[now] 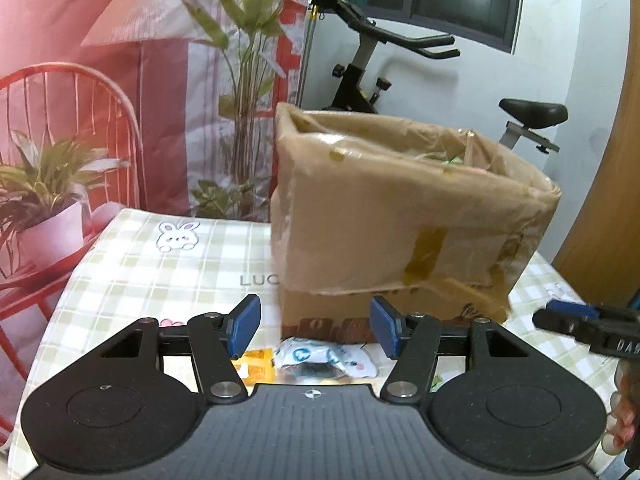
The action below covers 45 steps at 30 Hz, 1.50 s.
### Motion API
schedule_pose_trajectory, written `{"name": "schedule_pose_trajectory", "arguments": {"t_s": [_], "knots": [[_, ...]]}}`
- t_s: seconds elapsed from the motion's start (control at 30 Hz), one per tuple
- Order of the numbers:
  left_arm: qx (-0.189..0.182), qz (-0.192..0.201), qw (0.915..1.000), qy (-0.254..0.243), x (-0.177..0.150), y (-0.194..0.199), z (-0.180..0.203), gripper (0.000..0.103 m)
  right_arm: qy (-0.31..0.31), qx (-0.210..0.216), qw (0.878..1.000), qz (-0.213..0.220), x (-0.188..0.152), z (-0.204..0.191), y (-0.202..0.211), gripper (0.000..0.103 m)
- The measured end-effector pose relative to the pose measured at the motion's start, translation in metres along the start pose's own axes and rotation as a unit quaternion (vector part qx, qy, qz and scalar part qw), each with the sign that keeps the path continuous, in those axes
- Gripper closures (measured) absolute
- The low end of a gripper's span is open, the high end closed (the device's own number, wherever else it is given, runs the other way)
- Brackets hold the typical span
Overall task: Organize snacks
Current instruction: 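Grasp the yellow pouch with the left tool while the right grasps the green packet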
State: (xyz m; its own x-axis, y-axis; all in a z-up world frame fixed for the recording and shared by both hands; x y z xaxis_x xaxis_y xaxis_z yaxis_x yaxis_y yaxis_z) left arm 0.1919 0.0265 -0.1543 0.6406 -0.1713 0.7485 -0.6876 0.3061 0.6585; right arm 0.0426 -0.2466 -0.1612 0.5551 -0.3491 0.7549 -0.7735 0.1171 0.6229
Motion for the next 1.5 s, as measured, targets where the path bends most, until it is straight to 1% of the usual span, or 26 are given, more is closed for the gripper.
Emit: {"name": "schedule_pose_trajectory", "arguments": {"t_s": [0.13, 0.23, 0.37, 0.43, 0.5, 0.57, 0.63, 0.7, 0.73, 0.8, 0.87, 0.93, 0.97, 1.1, 1.17, 1.3, 1.37, 1.5], "knots": [[0.011, -0.005, 0.9999, 0.002, -0.003, -0.001, -0.017, 0.04, -0.004, -0.008, 0.999, -0.032, -0.017, 0.005, -0.019, 0.046], [0.026, -0.006, 0.9996, 0.008, -0.003, 0.002, -0.035, 0.041, 0.01, -0.015, 0.998, -0.058, -0.025, 0.002, -0.037, 0.046], [0.047, -0.005, 0.9988, 0.013, -0.006, 0.0, -0.058, 0.041, 0.013, -0.013, 0.996, -0.088, -0.035, -0.001, -0.061, 0.046], [0.051, -0.011, 0.9985, 0.017, -0.011, -0.005, -0.066, 0.041, 0.025, -0.014, 0.994, -0.104, -0.041, -0.005, -0.073, 0.046], [0.051, -0.017, 0.9983, 0.022, -0.016, -0.01, -0.073, 0.042, 0.031, -0.012, 0.992, -0.122, -0.047, -0.009, -0.085, 0.047], [0.048, -0.015, 0.9985, 0.022, -0.02, -0.015, -0.077, 0.042, 0.036, -0.015, 0.99, -0.137, -0.051, -0.012, -0.094, 0.047], [0.044, -0.011, 0.999, 0.003, -0.027, -0.023, -0.079, 0.042, 0.042, -0.015, 0.988, -0.147, -0.053, -0.015, -0.101, 0.047], [0.045, -0.023, 0.9987, -0.003, -0.033, -0.035, -0.082, 0.042, 0.048, -0.016, 0.986, -0.158, -0.056, -0.017, -0.106, 0.047], [0.041, -0.027, 0.9988, -0.002, -0.036, -0.04, -0.084, 0.042, 0.052, -0.017, 0.985, -0.162, -0.059, -0.018, -0.108, 0.047], [0.023, -0.031, 0.9992, 0.01, -0.038, -0.053, -0.088, 0.042, 0.059, -0.02, 0.983, -0.171, -0.063, -0.021, -0.113, 0.047], [0.016, -0.034, 0.9988, 0.03, -0.04, -0.066, -0.094, 0.044, 0.066, -0.025, 0.982, -0.178, -0.066, -0.021, -0.117, 0.05], [0.02, -0.04, 0.9978, 0.05, -0.04, -0.081, -0.099, 0.052, 0.075, -0.034, 0.981, -0.178, -0.068, -0.022, -0.117, 0.058], [0.019, -0.04, 0.9974, 0.057, -0.038, -0.088, -0.1, 0.052, 0.082, -0.04, 0.98, -0.178, -0.068, -0.023, -0.118, 0.062], [0.003, -0.041, 0.9975, 0.058, -0.031, -0.112, -0.095, 0.052, 0.081, -0.045, 0.98, -0.176, -0.067, -0.017, -0.117, 0.063], [-0.004, -0.049, 0.9974, 0.053, -0.029, -0.125, -0.091, 0.052, 0.077, -0.048, 0.98, -0.175, -0.066, -0.013, -0.115, 0.063], [-0.023, -0.068, 0.9947, 0.074, -0.03, -0.15, -0.09, 0.052, 0.073, -0.049, 0.98, -0.176, -0.066, -0.009, -0.113, 0.063], [-0.032, -0.074, 0.9936, 0.08, -0.033, -0.152, -0.089, 0.053, 0.07, -0.05, 0.98, -0.177, -0.065, -0.007, -0.112, 0.063], [-0.042, -0.081, 0.9939, 0.062, -0.044, -0.143, -0.086, 0.053, 0.062, -0.052, 0.981, -0.175, -0.064, -0.001, -0.108, 0.063]]}}
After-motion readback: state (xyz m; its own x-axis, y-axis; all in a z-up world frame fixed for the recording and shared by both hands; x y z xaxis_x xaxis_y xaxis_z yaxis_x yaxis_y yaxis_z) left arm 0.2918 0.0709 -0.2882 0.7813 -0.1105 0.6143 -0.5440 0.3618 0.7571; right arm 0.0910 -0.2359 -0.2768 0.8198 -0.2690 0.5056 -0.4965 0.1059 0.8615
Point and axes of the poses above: each gripper's, at about its wrist camera, not at the fingertips, and y roughly against the way its jaws point, z to its right, x to its top, the point moved 7 cm from there along -y, roughly the way its jaws point, and after that the axes turned 6 degrees about -z, right-handed, at the moved point
